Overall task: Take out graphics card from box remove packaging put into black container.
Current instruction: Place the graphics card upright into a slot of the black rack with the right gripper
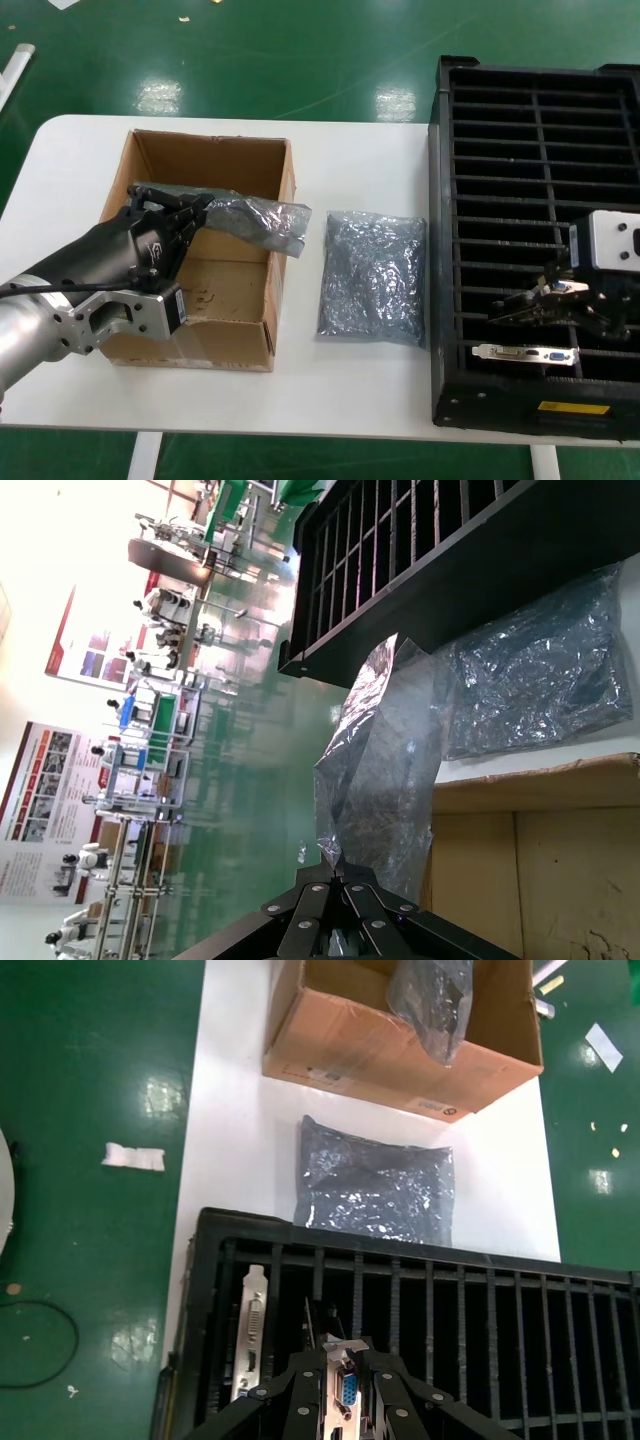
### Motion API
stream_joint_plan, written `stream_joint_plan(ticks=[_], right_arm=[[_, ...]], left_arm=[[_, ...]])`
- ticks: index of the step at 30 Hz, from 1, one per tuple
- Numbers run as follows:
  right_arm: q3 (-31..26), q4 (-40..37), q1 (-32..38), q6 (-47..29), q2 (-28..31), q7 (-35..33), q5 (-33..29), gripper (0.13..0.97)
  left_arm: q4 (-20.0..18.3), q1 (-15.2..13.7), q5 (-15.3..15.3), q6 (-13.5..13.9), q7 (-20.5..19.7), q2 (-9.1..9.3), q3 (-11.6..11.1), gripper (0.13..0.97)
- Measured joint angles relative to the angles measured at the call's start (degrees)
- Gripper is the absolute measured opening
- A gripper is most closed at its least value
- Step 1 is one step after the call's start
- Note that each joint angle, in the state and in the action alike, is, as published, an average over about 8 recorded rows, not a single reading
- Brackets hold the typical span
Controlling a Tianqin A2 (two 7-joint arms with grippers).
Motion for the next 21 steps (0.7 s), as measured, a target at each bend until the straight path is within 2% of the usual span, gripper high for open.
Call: stream_joint_plan(ticks=[12,21], right_arm=[[0.5,2.6,-0.3,-1.5,1.0,1.6,1.7,0.183],[-0.3,0.5,0.3,-0.8,0.1,1.2,0.5,0.183]], left_arm=[[0.0,0.0,0.0,0.0,0.0,0.0,0.0,0.138],[0.0,0.0,0.0,0.0,0.0,0.0,0.0,0.138]])
